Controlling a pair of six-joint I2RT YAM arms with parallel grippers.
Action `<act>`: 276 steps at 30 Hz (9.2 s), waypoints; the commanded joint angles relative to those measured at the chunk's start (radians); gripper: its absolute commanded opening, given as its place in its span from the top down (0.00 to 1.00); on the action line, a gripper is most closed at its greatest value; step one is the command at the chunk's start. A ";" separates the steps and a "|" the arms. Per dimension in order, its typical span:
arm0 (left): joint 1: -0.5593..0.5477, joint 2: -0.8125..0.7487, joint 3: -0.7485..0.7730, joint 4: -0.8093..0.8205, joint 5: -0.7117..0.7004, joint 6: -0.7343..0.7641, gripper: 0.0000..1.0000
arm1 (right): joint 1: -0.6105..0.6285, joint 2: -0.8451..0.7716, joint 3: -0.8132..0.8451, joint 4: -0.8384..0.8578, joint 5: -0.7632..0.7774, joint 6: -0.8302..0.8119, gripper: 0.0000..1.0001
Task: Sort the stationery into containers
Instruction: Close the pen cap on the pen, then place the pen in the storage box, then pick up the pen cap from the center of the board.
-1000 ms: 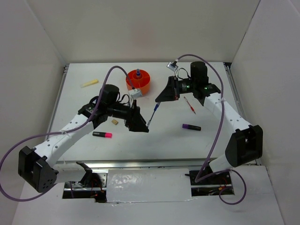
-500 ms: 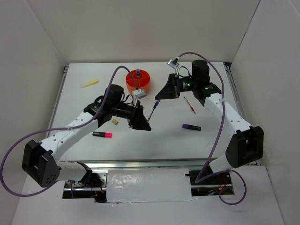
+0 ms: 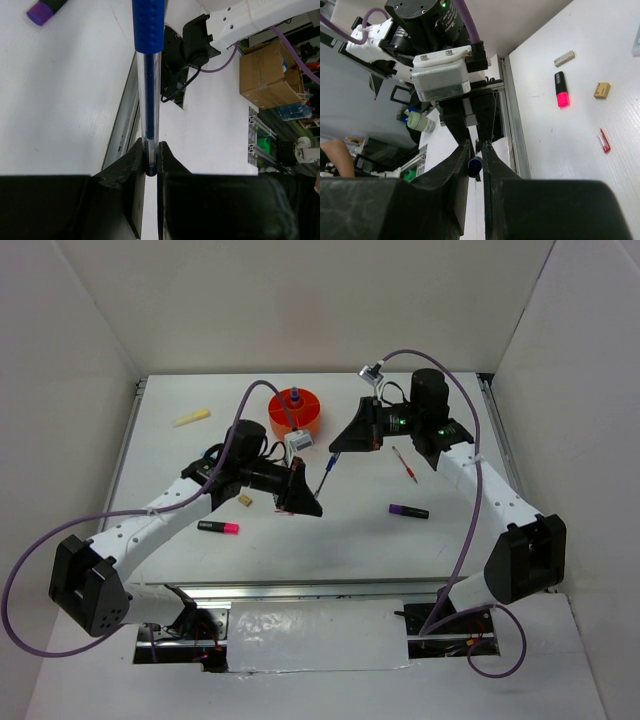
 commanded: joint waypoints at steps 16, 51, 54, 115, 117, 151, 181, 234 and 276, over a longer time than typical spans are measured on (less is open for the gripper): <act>0.058 -0.020 -0.019 0.329 -0.001 -0.230 1.00 | 0.107 -0.020 -0.060 0.025 0.029 -0.033 1.00; 0.117 0.013 0.084 0.407 -0.010 -0.270 1.00 | 0.184 0.011 -0.098 -0.015 0.012 -0.063 1.00; 0.129 0.014 0.094 0.413 -0.007 -0.268 1.00 | 0.187 0.012 -0.100 -0.018 0.011 -0.066 1.00; 0.236 0.068 0.321 0.375 -0.015 -0.141 1.00 | 0.313 0.116 -0.141 0.042 -0.103 0.026 1.00; 0.235 0.068 0.321 0.376 -0.012 -0.147 1.00 | 0.313 0.119 -0.140 0.039 -0.104 0.023 1.00; 0.200 0.020 0.164 0.382 -0.018 -0.182 0.83 | 0.147 0.116 -0.029 0.074 -0.097 0.098 1.00; 0.128 -0.003 0.052 0.330 0.017 -0.123 0.25 | -0.014 0.107 0.041 0.344 -0.029 0.369 1.00; 0.454 -0.076 -0.008 0.030 -0.441 -0.003 0.01 | 0.023 0.728 0.747 -0.004 0.825 -0.270 0.98; 0.140 0.382 0.177 -0.461 -0.517 0.894 0.35 | -0.338 0.116 0.075 -0.437 0.557 -0.459 0.53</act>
